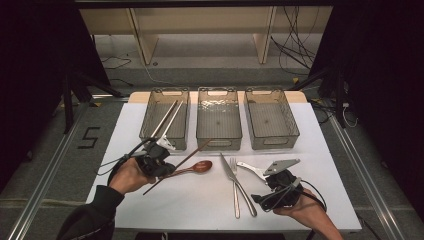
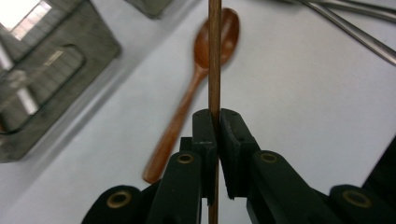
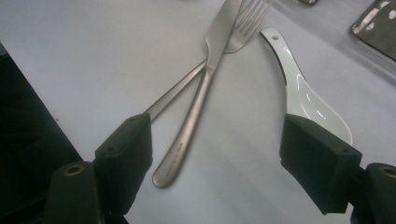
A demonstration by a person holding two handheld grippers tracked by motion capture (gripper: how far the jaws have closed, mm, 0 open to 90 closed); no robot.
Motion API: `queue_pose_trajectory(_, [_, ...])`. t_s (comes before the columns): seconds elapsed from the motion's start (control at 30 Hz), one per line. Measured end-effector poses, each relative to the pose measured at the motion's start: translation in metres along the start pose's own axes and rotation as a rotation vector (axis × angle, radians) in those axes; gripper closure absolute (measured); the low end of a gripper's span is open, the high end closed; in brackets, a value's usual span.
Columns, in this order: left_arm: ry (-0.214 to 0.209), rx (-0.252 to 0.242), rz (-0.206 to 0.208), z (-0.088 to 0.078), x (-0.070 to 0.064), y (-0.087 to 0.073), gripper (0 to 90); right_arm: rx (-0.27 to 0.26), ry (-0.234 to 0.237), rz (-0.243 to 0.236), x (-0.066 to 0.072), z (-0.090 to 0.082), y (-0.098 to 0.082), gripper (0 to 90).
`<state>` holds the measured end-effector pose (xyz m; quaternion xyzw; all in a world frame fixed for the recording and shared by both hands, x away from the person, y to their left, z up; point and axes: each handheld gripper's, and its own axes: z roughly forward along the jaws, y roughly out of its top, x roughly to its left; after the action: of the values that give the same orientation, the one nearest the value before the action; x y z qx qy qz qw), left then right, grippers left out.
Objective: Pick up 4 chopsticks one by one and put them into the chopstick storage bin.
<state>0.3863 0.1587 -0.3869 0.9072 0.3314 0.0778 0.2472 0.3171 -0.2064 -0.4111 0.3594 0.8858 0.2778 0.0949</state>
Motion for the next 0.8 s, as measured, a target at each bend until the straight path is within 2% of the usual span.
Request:
queue_pose_trajectory(0.33, [0.054, -0.075, -0.091, -0.008, 0.043, 0.012, 84.7, 0.000, 0.001, 0.002, -0.001, 0.000, 0.000, 26.4])
queue_pose_trajectory(0.57, [0.089, -0.104, -0.126, -0.014, 0.064, 0.023, 84.7, -0.002, 0.001, 0.004, -0.001, 0.001, 0.000, 26.4])
queue_pose_trajectory(0.8, [0.125, -0.120, -0.142, -0.017, 0.080, 0.039, 84.7, -0.003, 0.004, 0.007, -0.002, 0.001, 0.000, 26.4])
